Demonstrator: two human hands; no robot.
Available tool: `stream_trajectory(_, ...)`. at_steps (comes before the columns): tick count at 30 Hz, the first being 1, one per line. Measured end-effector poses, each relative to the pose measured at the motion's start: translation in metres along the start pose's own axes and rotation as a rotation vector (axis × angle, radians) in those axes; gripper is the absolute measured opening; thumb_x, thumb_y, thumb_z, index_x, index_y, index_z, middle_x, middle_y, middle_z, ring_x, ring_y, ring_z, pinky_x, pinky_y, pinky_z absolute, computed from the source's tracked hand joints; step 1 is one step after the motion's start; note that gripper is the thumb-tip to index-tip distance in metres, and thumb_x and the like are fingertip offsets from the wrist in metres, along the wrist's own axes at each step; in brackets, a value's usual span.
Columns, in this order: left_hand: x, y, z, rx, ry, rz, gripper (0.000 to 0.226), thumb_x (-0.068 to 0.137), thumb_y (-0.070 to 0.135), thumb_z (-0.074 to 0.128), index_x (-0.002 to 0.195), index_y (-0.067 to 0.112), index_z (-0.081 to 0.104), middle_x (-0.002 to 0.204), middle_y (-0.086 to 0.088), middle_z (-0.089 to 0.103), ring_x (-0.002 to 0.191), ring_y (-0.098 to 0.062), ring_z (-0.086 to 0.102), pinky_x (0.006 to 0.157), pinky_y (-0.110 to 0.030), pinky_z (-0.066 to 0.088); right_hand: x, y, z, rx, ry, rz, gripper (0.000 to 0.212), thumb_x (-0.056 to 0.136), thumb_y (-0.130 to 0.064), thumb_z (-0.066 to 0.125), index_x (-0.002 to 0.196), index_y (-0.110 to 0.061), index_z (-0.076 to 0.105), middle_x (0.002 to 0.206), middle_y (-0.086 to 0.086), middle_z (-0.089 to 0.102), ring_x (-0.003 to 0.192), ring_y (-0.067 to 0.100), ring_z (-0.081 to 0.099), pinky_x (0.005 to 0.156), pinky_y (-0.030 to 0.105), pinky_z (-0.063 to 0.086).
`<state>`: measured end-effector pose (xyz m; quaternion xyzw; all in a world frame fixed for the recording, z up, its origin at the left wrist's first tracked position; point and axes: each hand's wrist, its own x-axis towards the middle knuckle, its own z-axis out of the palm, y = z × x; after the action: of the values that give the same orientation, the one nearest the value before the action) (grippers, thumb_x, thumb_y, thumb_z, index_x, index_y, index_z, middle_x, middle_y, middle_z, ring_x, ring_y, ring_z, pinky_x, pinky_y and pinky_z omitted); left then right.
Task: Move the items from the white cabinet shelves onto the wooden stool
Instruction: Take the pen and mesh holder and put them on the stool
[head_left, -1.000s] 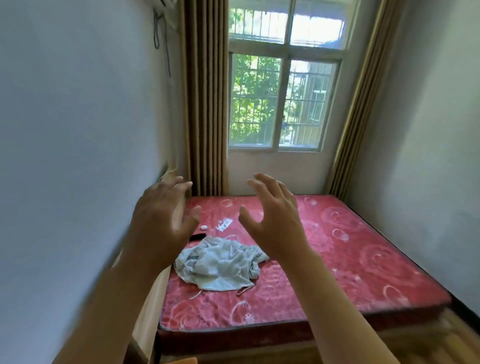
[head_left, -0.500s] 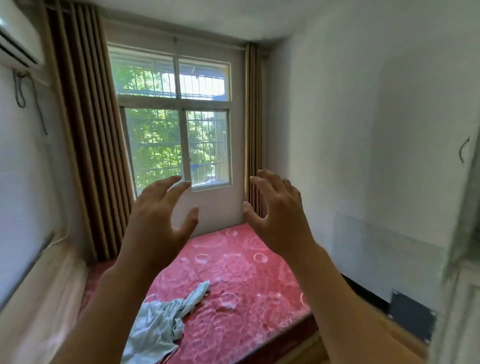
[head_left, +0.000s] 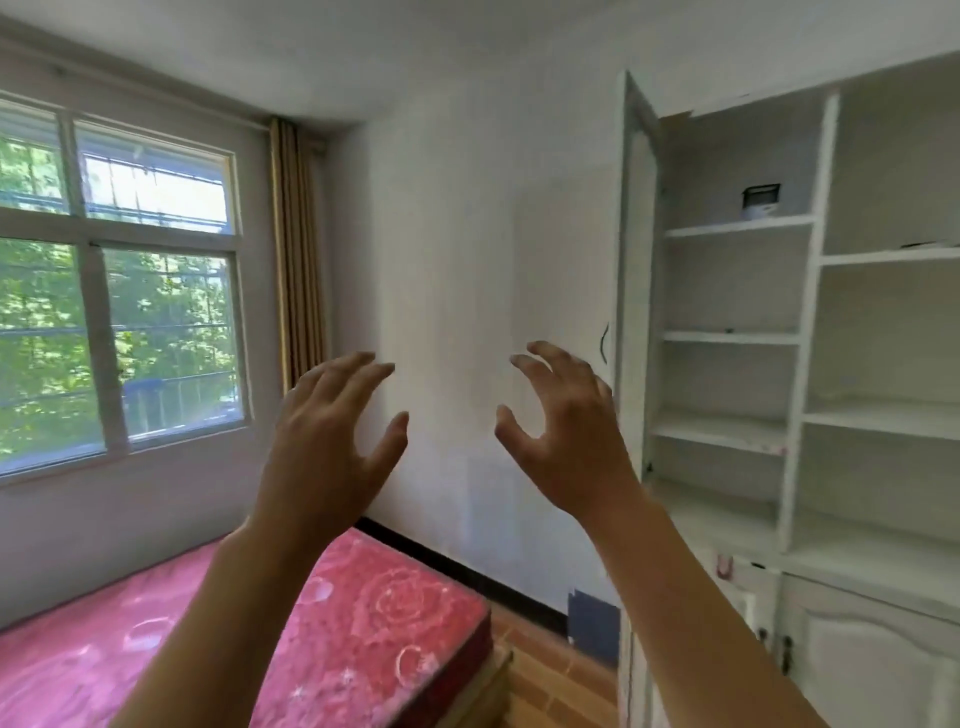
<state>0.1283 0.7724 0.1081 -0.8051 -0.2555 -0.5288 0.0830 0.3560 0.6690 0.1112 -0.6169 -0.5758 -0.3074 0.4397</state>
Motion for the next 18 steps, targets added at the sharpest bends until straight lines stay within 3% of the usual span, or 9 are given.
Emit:
stream_trajectory(8, 0.048, 0.078, 0.112, -0.193, -0.035, 0.111, 0.055, 0.095, 0.050, 0.054, 0.142, 0.022, 0.060, 0.149, 0.000, 0.056, 0.140, -0.024, 0.047, 0.113, -0.053, 0.044, 0.001, 0.108, -0.066, -0.198, 0.002, 0.117, 0.058, 0.094, -0.049, 0.052, 0.144, -0.020, 0.058, 0.154, 0.002, 0.052, 0.143, 0.023, 0.045, 0.114, 0.049, 0.039)
stream_trajectory(18, 0.092, 0.117, 0.212, -0.450, -0.062, 0.207, 0.054, 0.096, 0.051, 0.052, 0.141, 0.022, 0.061, 0.147, 0.002, 0.058, 0.138, -0.022, 0.048, 0.111, -0.050, 0.047, 0.004, 0.172, -0.093, -0.415, 0.016, 0.209, 0.058, 0.094, -0.047, 0.052, 0.145, -0.020, 0.057, 0.154, 0.001, 0.051, 0.143, 0.020, 0.044, 0.116, 0.048, 0.038)
